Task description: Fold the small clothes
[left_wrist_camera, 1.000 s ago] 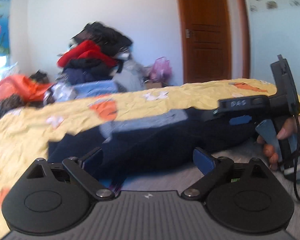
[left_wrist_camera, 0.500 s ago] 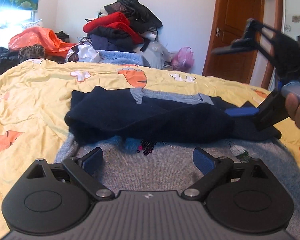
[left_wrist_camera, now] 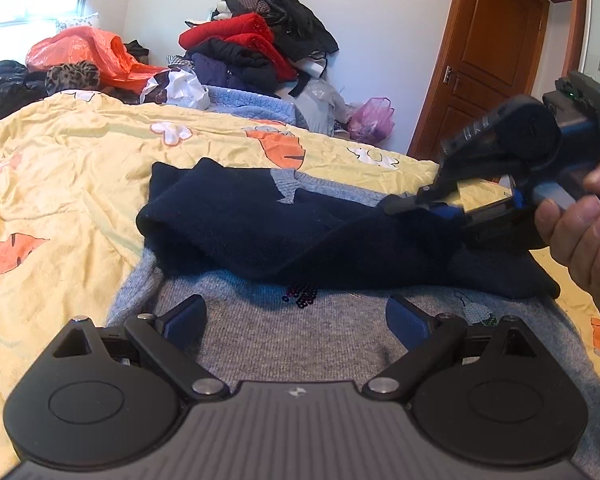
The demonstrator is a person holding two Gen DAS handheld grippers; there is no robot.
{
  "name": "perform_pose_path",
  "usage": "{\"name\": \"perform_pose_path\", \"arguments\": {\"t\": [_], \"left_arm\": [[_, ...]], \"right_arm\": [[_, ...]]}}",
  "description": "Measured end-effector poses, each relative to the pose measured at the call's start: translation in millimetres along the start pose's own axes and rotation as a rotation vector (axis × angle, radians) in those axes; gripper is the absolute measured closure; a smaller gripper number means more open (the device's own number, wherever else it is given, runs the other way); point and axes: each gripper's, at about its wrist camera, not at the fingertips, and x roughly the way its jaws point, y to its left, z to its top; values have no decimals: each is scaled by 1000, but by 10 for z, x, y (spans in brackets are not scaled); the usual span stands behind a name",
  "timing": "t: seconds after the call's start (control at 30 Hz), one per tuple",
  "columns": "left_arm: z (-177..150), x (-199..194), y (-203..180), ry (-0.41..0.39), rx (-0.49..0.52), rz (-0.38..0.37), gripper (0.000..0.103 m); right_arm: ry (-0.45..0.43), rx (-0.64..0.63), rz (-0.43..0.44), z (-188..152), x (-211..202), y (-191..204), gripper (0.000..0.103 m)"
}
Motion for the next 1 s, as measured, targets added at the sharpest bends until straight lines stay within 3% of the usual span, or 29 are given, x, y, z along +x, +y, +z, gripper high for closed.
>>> {"name": "perform_pose_path", "arguments": {"t": [0.13,0.2,0.27,0.33,0.37,0.4,0.47,0.5,0.57,0.67,0.83,0.97,1.0], "left_arm": [[9,7,8,2,-5,0,6],[11,6,14,2,-8,0,6],[9,0,16,0,-8,0,6],[7,-4,17,-3,-9,-1,6],[10,-4,18,-3,-10,-2,6],[10,-4,20,-3,-11,-4,6],[7,-9,24,-5,-12,-7,6],[6,-8,23,-4,-12,-7,6],[6,-10,18,-5,-8,-5,6],[5,-16,17,-10,-3,-3,6],[6,-19,9,-9,2,5,6],[8,-15,10,-5,0,8,6],[10,-9,7,-4,-1,9,6]], "right_arm": [[-92,-183,56,-66,-305,121,87],[-149,-373,37,-147,-561,321,87],[-190,-651,-1,-324,-833,504,87],[-125,-735,-7,-398,-1017,418,86],[-91,-703,-1,-399,-1078,288,76],[-82,-638,-5,-385,-1141,120,52],[-119,-497,-49,-373,-1270,-223,22],[-148,-419,-53,-371,-1347,-384,23],[-179,-244,37,-365,-1447,-687,23],[-151,-60,126,-424,-1362,-931,24],[-65,-35,81,-539,-790,-746,24],[-64,-25,89,-574,-462,-563,24],[-50,-20,91,-571,-411,-516,33]]}}
